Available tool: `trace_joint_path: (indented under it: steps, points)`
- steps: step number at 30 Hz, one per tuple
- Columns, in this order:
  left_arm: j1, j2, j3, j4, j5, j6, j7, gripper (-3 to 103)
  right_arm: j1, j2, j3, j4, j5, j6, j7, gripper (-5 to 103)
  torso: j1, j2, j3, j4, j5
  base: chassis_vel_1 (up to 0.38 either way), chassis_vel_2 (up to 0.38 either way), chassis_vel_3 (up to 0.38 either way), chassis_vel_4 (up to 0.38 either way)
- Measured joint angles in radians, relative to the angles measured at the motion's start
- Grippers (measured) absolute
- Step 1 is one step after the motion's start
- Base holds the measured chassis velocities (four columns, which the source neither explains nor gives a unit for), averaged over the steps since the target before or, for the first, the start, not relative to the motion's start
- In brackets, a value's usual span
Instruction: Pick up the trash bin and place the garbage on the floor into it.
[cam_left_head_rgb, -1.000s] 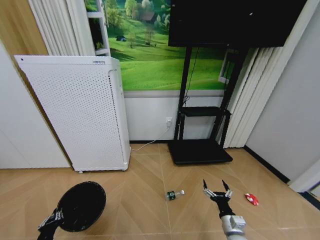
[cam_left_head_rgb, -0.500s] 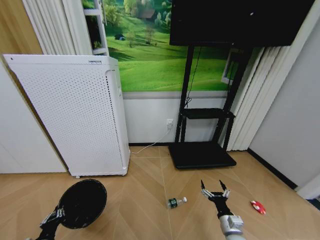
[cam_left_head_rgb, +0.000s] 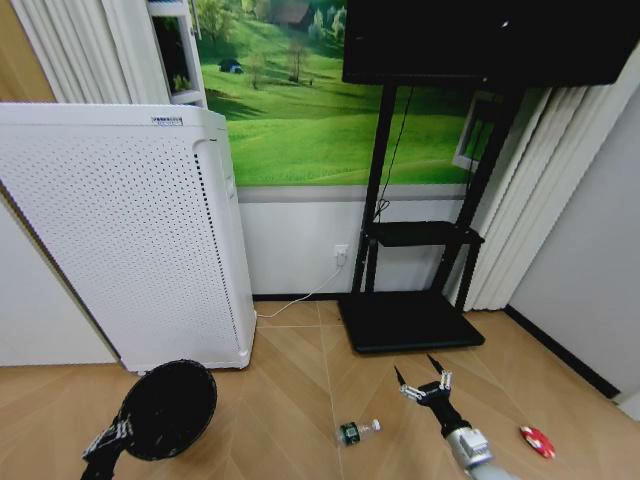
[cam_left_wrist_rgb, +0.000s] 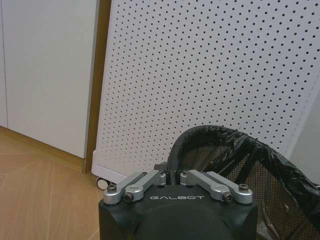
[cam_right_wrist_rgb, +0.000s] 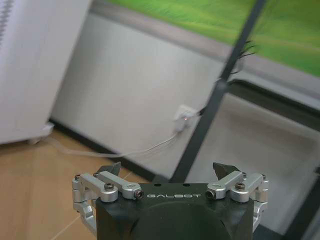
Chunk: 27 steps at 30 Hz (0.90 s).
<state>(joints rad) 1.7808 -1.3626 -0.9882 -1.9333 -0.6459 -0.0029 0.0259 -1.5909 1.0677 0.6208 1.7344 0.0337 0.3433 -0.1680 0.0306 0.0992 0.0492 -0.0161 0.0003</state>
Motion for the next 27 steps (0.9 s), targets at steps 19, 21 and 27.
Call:
trace_joint_path:
  steps: [19, 21, 27]
  points:
    - [0.03, -0.007, 0.016, -0.061, -0.016, 0.033, -0.004, 7, 0.466, -0.165, -0.548, -0.522, -0.167, 0.104, -0.259, 100, 0.0, 0.0, 0.0, 0.0001, -0.0002, 0.0, 0.0, 0.0, 0.0]
    - [0.029, -0.01, 0.02, -0.065, -0.011, 0.036, -0.007, 7, 0.531, -0.161, -0.598, -0.583, -0.192, 0.126, -0.277, 100, 0.0, 0.0, 0.0, 0.0002, -0.0006, 0.0, 0.0, 0.0, 0.0]
    - [0.038, -0.027, 0.018, -0.075, 0.004, 0.037, -0.01, 7, 0.66, -0.132, -0.691, -0.721, -0.314, 0.212, -0.367, 100, 0.0, 0.0, 0.0, 0.0001, -0.0004, 0.0, 0.0, 0.0, 0.0]
